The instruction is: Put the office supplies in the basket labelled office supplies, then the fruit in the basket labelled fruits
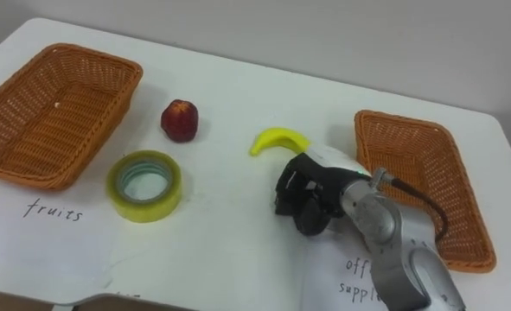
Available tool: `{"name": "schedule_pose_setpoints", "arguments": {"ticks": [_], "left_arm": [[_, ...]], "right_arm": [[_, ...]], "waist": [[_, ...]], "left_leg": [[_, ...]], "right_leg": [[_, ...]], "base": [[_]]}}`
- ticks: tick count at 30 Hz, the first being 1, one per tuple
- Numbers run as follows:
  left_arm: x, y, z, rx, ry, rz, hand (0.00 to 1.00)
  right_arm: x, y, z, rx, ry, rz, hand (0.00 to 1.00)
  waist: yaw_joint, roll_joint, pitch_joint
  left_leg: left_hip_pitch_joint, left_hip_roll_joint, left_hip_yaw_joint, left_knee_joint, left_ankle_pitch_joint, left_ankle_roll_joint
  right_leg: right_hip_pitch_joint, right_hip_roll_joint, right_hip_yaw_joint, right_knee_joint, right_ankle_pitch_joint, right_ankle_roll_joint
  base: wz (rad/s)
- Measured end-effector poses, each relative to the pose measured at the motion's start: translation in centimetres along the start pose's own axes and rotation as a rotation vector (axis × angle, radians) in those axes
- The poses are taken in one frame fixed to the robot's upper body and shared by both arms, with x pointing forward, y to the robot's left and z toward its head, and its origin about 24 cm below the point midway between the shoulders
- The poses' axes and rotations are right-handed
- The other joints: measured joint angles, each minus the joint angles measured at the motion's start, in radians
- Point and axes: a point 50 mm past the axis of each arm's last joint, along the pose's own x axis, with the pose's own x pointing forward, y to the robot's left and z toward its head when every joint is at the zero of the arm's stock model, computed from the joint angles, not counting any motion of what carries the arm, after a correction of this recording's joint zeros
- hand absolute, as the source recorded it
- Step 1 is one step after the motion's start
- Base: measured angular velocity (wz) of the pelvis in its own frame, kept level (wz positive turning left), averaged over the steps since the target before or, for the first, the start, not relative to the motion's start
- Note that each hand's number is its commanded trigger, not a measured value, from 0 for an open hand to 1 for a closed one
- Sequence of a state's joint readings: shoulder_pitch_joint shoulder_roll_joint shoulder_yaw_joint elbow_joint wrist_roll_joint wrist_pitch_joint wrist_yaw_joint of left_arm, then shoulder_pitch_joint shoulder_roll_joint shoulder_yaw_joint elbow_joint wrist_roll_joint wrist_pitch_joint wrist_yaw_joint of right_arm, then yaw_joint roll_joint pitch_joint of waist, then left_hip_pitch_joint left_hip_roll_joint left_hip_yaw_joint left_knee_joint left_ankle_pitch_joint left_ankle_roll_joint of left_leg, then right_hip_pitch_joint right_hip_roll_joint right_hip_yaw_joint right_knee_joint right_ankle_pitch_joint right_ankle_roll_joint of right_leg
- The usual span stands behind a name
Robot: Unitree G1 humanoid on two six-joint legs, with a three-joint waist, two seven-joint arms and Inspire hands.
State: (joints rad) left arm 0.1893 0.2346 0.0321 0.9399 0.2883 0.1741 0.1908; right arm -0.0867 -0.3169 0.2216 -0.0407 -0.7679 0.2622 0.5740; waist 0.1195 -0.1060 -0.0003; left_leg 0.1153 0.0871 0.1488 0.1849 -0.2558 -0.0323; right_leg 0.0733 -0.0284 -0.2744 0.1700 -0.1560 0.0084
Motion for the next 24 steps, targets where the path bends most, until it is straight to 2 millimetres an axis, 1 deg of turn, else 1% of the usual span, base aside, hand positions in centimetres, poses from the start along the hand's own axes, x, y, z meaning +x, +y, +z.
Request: {"name": "schedule_pose_setpoints", "arguments": {"ticks": [7, 14, 19, 23, 24], "left_arm": [[0.0, 0.06, 0.02, 0.0, 0.0, 0.011, 0.0], [0.08, 0.24, 0.48, -0.007, -0.011, 0.037, 0.0], [0.06, 0.16, 0.47, -0.001, -0.015, 0.04, 0.0], [0.02, 0.06, 0.51, -0.006, -0.019, 0.039, 0.0], [0.02, 0.05, 0.53, -0.006, -0.02, 0.038, 0.0]], "right_arm": [[-0.14, 0.17, 0.01, 0.003, 0.0, 0.001, 1.0], [-0.25, 0.44, -0.12, 0.015, 0.004, 0.007, 1.0], [-0.32, 0.57, -0.19, 0.03, -0.004, 0.001, 1.0], [-0.69, 0.21, 0.3, 0.017, -0.028, -0.012, 1.0], [-0.76, 0.12, 0.41, 0.015, -0.034, -0.013, 1.0]], "waist": [[-0.002, 0.0, -0.0001], [-0.003, 0.001, 0.0001], [-0.005, 0.002, 0.0007], [-0.004, 0.002, 0.001], [-0.004, 0.004, 0.0021]], "left_leg": [[0.002, 0.0, 0.0, -0.001, 0.0, 0.0], [0.003, 0.0, 0.001, 0.0, 0.0, 0.0], [-0.001, 0.0, 0.003, -0.002, 0.001, 0.0], [-0.004, -0.001, 0.013, -0.021, 0.005, 0.0], [-0.004, -0.001, 0.013, -0.019, 0.006, 0.0]], "right_leg": [[0.0, 0.001, 0.001, -0.001, 0.0, 0.0], [0.0, 0.001, 0.001, 0.0, 0.0, 0.0], [-0.005, 0.002, 0.014, 0.002, 0.0, 0.0], [-0.023, 0.004, 0.026, 0.008, 0.001, 0.0], [-0.025, 0.004, 0.027, 0.01, 0.001, 0.0]], "base": [[0.0], [0.0], [-0.01], [-0.06], [-0.06]]}}
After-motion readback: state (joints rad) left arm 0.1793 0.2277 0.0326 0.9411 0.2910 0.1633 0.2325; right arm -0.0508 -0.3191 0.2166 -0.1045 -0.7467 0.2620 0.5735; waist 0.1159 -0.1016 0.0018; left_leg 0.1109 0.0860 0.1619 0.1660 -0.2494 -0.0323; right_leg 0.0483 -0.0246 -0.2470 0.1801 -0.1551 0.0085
